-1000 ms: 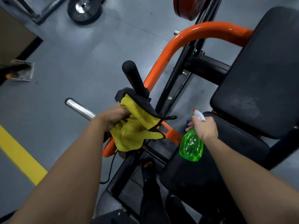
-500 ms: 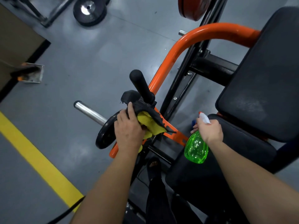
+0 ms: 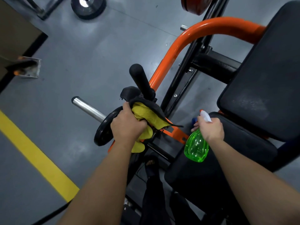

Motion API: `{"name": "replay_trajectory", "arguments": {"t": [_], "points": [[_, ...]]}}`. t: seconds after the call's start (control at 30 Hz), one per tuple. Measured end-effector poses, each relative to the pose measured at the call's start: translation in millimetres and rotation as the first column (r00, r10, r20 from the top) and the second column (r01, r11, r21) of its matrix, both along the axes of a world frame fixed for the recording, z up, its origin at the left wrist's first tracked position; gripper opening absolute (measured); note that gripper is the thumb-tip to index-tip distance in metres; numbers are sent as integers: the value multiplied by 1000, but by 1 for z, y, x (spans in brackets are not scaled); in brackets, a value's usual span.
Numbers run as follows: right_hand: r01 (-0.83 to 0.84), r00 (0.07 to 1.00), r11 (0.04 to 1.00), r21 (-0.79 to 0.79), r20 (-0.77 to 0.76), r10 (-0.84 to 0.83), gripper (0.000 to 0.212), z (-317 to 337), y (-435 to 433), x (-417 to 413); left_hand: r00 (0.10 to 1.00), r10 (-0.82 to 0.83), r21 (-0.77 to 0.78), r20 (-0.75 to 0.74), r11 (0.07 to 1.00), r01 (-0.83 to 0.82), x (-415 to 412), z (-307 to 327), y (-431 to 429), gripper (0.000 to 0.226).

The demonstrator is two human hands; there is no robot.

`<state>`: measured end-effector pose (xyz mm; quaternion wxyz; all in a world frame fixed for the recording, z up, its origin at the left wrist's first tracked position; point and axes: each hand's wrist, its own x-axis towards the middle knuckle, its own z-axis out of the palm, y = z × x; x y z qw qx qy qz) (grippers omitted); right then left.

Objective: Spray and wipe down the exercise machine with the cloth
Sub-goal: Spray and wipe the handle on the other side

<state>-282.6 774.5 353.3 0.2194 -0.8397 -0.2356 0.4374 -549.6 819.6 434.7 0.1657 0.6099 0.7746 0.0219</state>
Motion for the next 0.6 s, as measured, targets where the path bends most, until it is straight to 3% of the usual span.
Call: {"name": "replay_trajectory", "arguments": {"t": [0.2, 0.3, 0.37, 0.53, 0.6], "points": [[-12, 1000, 1000, 1, -20, 12, 42, 3, -1, 2, 942, 14, -89, 336, 996, 16, -18, 0, 15, 75], [-25, 1000, 1000, 0, -14, 25, 42, 4, 0, 1, 916, 49, -103, 398, 995, -8, -20, -2, 17, 76], [-27, 1000, 1000, 1, -8, 27, 41, 4, -1, 1, 934, 26, -86, 357, 996, 5, -19, -2, 14, 74], [-22, 1000, 1000, 0, 6, 22, 44, 1, -2, 1, 999, -43, 22, 5, 999, 43, -12, -1, 3, 71], [-25, 999, 1000, 1, 19, 25, 43, 0, -2, 0, 999, -34, 80, -31, 996, 36, -8, -1, -3, 70]]}}
